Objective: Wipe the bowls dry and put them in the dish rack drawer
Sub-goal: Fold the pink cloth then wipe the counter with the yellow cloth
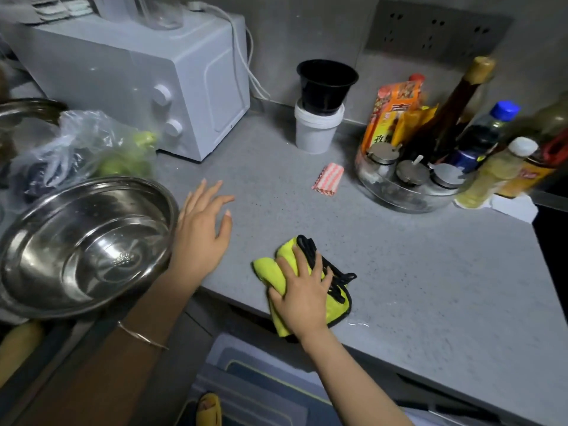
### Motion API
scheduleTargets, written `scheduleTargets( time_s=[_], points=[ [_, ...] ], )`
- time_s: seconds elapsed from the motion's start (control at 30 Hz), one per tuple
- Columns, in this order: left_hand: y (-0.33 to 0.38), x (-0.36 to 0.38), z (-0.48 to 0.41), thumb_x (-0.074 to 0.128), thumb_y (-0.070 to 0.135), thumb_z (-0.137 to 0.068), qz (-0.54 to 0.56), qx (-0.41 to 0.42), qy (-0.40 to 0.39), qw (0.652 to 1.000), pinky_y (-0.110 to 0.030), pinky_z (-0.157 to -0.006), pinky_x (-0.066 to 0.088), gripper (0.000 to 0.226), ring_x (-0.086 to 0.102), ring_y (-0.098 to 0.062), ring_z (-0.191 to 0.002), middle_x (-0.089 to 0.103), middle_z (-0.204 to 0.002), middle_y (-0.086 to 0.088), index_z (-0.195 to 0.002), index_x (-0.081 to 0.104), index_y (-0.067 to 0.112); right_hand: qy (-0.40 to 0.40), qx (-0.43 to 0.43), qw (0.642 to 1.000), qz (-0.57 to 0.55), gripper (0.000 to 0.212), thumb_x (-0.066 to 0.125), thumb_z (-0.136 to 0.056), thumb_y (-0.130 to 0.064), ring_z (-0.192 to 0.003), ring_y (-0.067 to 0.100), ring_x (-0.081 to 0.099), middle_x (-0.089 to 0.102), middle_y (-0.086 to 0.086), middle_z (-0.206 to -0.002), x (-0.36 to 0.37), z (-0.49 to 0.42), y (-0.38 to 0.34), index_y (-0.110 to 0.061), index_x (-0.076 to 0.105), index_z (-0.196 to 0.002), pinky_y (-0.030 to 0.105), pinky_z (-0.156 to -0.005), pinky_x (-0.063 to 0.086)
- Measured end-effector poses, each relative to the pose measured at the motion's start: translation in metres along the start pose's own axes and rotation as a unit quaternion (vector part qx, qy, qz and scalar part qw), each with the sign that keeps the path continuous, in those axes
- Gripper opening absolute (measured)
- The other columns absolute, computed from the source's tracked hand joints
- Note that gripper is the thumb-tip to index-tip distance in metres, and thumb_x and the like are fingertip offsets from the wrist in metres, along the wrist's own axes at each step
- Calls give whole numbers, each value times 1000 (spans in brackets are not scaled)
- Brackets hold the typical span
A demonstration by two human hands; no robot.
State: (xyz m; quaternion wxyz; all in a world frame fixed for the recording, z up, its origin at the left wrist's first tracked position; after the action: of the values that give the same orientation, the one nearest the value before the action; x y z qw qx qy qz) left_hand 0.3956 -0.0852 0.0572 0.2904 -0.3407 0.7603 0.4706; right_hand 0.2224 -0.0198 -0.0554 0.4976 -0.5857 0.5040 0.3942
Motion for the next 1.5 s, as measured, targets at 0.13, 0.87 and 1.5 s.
scheduleTargets(
  time_s=[0.13,0.87,1.5],
  points=[
    [44,40,21,41,23,-91,68,-6,-7,998,-47,-114,26,35,30,-23,-139,49,-142,-5,-115,64,13,20,37,999,21,60,73,-63,-49,-109,44,54,57,6,-129,-26,32,95,-29,60,-118,58,-79,47],
    [108,109,47,52,5,-88,109,-38,-52,992,-36,-111,25,31,34,-31,-137,52,-136,-14,-117,62,6,34,147,989,-4,61,46,-71,-69,-127,46,41,51,5,-138,-40,40,106,-35,59,-120,64,-98,32],
    [226,198,51,44,19,-82,143,32,-129,981,-42,-113,25,39,34,-29,-137,54,-135,-10,-115,64,10,97,465,880,16,51,56,-80,-45,-123,43,40,48,10,-140,-108,140,382,-19,61,-124,52,-93,33]
  ],
)
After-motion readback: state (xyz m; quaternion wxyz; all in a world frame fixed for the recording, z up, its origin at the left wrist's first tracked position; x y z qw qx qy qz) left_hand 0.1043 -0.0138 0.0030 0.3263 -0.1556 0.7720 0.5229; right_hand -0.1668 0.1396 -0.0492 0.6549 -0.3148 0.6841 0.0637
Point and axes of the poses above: each hand's wrist, its own z-axis away from the middle knuckle, its own x-axis out of the palm, y = z × x, the point moved 6 cm from there along -z, towards the middle knuckle
